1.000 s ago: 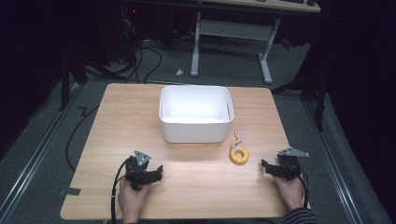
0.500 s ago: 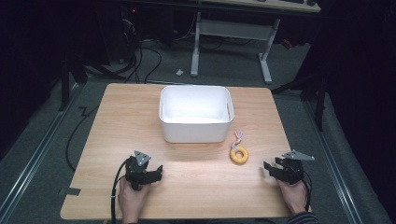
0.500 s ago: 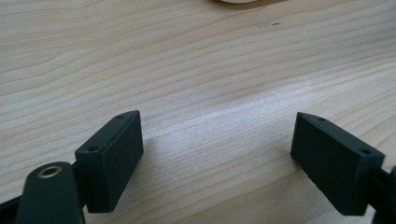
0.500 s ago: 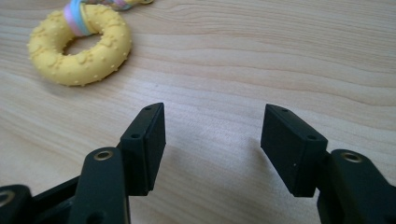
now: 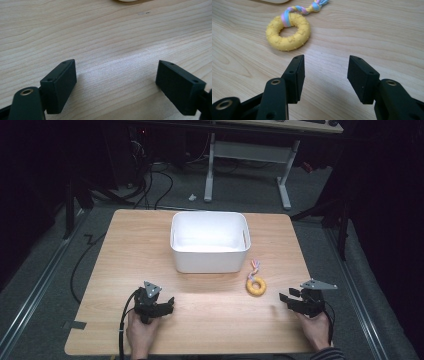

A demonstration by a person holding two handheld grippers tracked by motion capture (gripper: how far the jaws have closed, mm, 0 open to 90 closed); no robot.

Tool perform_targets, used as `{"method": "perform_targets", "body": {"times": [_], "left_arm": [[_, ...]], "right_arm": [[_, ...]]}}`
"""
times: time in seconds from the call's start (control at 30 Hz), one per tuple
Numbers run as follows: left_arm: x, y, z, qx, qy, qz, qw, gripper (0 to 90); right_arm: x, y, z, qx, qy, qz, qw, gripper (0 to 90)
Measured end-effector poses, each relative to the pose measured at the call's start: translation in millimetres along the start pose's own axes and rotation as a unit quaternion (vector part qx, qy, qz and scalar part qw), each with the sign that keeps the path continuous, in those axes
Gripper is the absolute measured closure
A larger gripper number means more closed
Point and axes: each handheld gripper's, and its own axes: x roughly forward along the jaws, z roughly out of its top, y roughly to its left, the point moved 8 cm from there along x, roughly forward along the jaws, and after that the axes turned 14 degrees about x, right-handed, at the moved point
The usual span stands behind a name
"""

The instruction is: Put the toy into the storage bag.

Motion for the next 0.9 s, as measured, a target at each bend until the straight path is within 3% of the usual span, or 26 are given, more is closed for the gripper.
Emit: {"method": "perform_targets", "body": {"times": [0.27,0.53,0.9], "left_arm": [[0.0,0.0,0.0,0.000,0.000,0.000,1.0000,17.2],[0.0,0.0,0.0,0.000,0.000,0.000,1.0000,17.2],[0.0,0.0,0.0,0.000,0.000,0.000,1.0000,17.2]], "right_arm": [[2.1,11.2,9.8,-0.011,0.009,0.012,0.9998,51.1],[9.2,27.1,26.9,-0.035,0.036,0.022,0.9985,54.1],[23.1,36.3,38.3,-0.052,0.075,0.032,0.9953,57.2]]}}
